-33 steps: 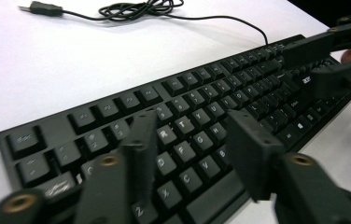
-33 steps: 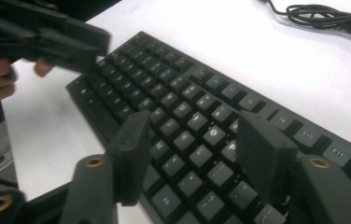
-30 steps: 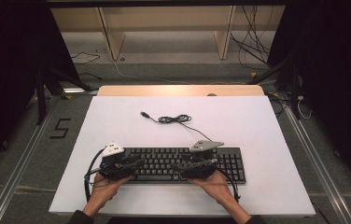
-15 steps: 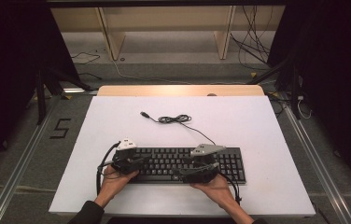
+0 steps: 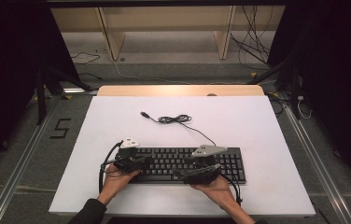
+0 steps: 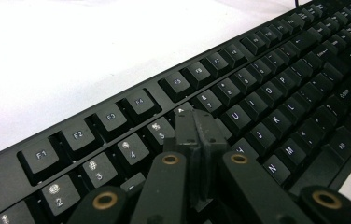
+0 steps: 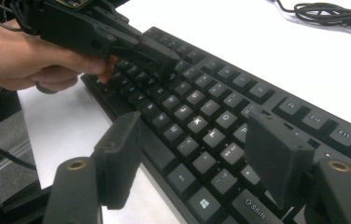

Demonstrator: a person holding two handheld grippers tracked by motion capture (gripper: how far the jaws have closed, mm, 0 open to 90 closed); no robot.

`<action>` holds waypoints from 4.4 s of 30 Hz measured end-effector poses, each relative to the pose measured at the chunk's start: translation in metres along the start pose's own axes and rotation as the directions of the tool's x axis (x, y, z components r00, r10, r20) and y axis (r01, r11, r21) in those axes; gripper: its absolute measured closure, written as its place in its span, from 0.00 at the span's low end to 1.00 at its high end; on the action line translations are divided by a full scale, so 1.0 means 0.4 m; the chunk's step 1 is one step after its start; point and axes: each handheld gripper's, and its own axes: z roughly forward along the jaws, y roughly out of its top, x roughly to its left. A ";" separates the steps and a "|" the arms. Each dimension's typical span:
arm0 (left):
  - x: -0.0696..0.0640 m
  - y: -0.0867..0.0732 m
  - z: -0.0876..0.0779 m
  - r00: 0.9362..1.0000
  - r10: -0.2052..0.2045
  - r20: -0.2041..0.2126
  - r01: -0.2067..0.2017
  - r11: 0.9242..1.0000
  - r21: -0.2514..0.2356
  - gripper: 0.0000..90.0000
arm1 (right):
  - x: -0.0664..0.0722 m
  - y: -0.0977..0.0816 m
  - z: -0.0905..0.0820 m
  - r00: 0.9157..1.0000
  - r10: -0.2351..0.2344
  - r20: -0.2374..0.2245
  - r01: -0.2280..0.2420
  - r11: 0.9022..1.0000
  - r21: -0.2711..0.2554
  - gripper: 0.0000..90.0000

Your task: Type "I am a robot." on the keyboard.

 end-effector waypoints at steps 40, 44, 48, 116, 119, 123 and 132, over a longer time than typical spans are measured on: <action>-0.008 -0.004 -0.093 0.998 -0.012 0.067 0.019 0.993 -0.118 0.54 | -0.002 0.002 -0.005 1.000 0.004 0.011 -0.004 1.000 -0.018 0.42; -0.011 -0.015 -0.109 0.997 -0.013 0.071 0.023 0.991 -0.132 0.44 | -0.003 0.003 -0.004 1.000 0.002 0.005 -0.002 1.000 -0.013 0.42; -0.015 -0.026 -0.121 0.997 -0.012 0.073 0.023 0.988 -0.153 0.40 | -0.003 0.004 -0.002 1.000 0.003 0.006 -0.003 1.000 -0.015 0.42; -0.007 -0.112 -0.197 0.997 -0.027 0.070 0.043 0.968 -0.248 0.30 | -0.007 -0.018 0.086 0.997 -0.051 0.059 0.042 0.989 0.143 1.00; -0.007 -0.112 -0.199 0.997 -0.024 0.069 0.040 0.968 -0.249 0.30 | -0.007 -0.019 0.087 0.997 -0.051 0.061 0.041 0.989 0.144 1.00; -0.007 -0.113 -0.199 0.997 -0.024 0.070 0.040 0.968 -0.246 0.30 | -0.005 -0.020 0.088 0.996 -0.053 0.067 0.043 0.988 0.146 1.00; -0.003 -0.120 -0.202 0.997 -0.035 0.071 0.051 0.968 -0.244 0.30 | 0.004 -0.026 0.094 0.993 -0.074 0.087 0.060 0.986 0.154 1.00</action>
